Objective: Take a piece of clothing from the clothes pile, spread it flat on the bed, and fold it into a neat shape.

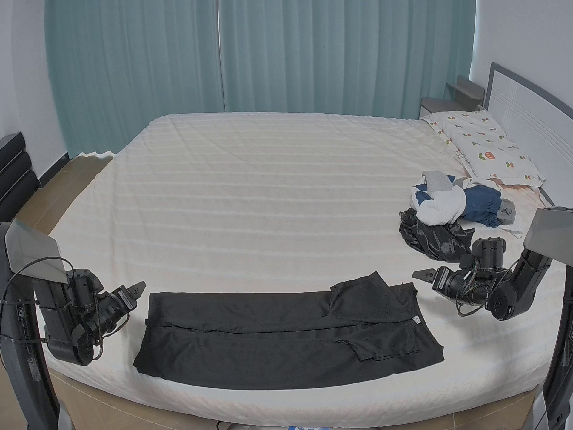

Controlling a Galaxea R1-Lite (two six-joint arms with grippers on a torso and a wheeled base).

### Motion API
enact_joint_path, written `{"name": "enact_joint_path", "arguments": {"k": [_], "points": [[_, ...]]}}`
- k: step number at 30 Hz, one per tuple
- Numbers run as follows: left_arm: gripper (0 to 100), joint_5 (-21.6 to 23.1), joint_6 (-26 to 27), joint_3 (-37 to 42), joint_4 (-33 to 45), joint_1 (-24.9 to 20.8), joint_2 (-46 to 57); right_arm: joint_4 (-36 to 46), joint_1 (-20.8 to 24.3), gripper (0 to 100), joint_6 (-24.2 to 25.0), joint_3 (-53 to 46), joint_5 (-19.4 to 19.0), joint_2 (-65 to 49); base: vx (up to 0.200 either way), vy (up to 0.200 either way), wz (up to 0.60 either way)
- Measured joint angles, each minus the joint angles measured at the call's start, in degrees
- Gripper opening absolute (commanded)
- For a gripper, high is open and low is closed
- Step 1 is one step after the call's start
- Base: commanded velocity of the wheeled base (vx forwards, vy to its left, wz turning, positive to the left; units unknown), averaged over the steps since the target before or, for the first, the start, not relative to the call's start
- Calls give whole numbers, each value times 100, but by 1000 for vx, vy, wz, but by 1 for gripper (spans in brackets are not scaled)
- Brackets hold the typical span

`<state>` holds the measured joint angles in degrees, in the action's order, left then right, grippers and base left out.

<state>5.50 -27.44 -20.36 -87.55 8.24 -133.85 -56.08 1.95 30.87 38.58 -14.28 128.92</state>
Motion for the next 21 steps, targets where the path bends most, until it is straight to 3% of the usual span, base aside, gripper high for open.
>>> {"name": "enact_joint_path", "arguments": {"k": [5,11,21], "points": [[100,16,-447,-762,979,-161,-44,18,33,100,455,256,-80,129,0,0,0],[100,35,-1002,-1754,1965,-290,-167,27,46,100,661,505,-208,394,0,0,0],[100,73,-1134,-2142,2170,-434,-433,30,61,100,728,758,-250,719,0,0,0]]}}
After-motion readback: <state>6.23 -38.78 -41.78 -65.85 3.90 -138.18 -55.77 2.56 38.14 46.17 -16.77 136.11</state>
